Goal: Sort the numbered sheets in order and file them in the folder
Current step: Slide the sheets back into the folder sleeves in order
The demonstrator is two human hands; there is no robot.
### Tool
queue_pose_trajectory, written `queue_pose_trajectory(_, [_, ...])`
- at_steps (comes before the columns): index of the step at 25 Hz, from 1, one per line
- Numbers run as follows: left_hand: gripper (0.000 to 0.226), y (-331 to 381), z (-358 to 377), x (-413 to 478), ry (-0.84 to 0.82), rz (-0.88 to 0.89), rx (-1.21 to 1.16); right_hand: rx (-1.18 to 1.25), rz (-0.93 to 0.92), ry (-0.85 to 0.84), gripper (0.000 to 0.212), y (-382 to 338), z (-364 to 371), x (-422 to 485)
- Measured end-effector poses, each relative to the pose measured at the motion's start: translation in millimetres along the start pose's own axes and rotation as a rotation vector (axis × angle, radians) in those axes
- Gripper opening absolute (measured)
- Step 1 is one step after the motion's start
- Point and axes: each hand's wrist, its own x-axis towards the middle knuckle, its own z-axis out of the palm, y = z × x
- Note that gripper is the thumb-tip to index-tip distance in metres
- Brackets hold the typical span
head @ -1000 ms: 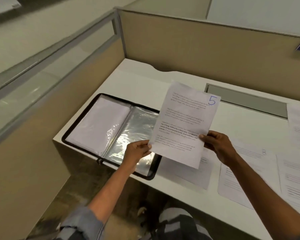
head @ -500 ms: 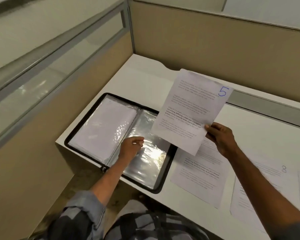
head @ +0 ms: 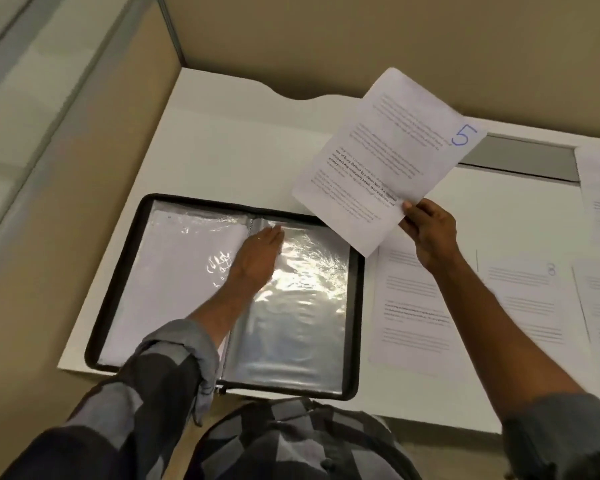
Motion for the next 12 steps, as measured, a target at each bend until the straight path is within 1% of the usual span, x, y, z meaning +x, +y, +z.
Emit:
queue_pose_trajectory(2, [0.038,-7.0,-4.1,3.0,-0.002,-0.004,0.074,0.001,0.000,0.039,0.021,10.5,15.6,-1.3])
queue_pose_trajectory(3, [0.035,-11.6,-7.1,6.0,-0.064,0.026,0.087,0.006,0.001,0.056,0.022,15.4,21.9,-0.8])
queue_pose_trajectory(4, [0.029,-13.5,-13.0,9.8,-0.083,0.082,0.070,0.007,0.002,0.066,0.025,19.2,28.0,-0.1])
queue_pose_trajectory(5, [0.019,-15.5,-18.4,12.4,-0.088,0.103,0.001,0.005,-0.001,0.069,0.026,22.0,35.0,2.1])
queue_pose_trajectory(6, [0.009,-21.7,-19.2,14.8,-0.041,0.145,-0.056,0.000,-0.008,0.069,0.027,23.8,42.2,4.9])
queue_pose_trajectory(7, [0.008,-33.0,-15.8,18.5,-0.038,0.179,-0.121,-0.008,-0.018,0.066,0.027,25.3,50.1,8.1])
queue_pose_trajectory(8, [0.010,-40.6,-16.7,21.4,-0.070,0.213,-0.187,-0.015,-0.028,0.058,0.027,25.8,57.5,10.4])
queue_pose_trajectory(10, [0.013,-48.7,-24.2,25.4,-0.129,0.220,-0.313,-0.015,-0.051,0.049,0.029,27.5,70.0,16.4])
queue_pose_trajectory(12, [0.014,-52.1,-34.1,32.6,-0.198,0.232,-0.383,-0.015,-0.058,0.042,0.031,27.5,84.0,24.9])
